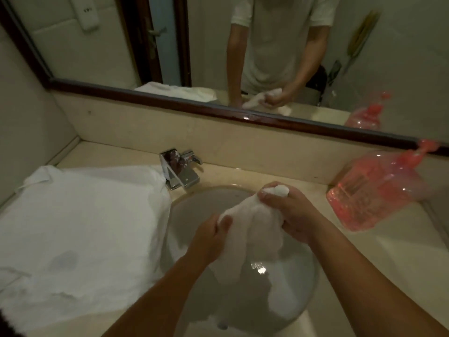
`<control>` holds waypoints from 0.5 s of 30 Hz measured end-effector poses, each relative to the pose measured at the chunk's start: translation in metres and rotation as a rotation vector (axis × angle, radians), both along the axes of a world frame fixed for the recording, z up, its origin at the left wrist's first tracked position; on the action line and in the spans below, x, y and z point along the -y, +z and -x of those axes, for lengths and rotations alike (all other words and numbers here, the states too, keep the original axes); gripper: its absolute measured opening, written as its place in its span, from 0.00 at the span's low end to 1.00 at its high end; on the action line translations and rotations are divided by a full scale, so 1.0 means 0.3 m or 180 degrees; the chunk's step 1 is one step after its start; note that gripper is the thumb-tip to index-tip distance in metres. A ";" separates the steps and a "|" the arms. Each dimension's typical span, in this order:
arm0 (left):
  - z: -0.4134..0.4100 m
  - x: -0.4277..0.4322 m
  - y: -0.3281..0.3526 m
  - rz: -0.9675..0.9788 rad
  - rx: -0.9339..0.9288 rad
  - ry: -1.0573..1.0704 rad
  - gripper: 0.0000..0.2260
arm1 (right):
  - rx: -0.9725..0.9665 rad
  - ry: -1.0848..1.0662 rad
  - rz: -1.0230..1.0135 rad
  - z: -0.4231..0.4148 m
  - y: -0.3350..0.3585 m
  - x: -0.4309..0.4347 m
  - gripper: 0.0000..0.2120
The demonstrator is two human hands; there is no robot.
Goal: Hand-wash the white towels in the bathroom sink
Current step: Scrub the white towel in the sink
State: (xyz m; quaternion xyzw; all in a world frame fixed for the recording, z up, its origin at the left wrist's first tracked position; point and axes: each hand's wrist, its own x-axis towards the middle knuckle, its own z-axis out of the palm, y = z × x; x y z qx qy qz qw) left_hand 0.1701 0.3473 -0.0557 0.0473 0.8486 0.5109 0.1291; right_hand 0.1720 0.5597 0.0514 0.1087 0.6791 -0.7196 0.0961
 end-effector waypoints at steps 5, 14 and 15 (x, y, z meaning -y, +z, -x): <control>0.115 0.025 0.289 -0.0258 -0.0963 0.0048 0.21 | -0.0161 0.0047 -0.0676 -0.018 0.203 -0.085 0.05; 0.177 0.045 0.361 0.0163 -0.0680 -0.0462 0.13 | 0.0225 0.0606 -0.1387 -0.025 0.164 -0.023 0.14; 0.175 0.054 0.356 0.0328 -0.0611 -0.0458 0.15 | 0.0049 0.0389 -0.1459 -0.024 0.157 -0.018 0.16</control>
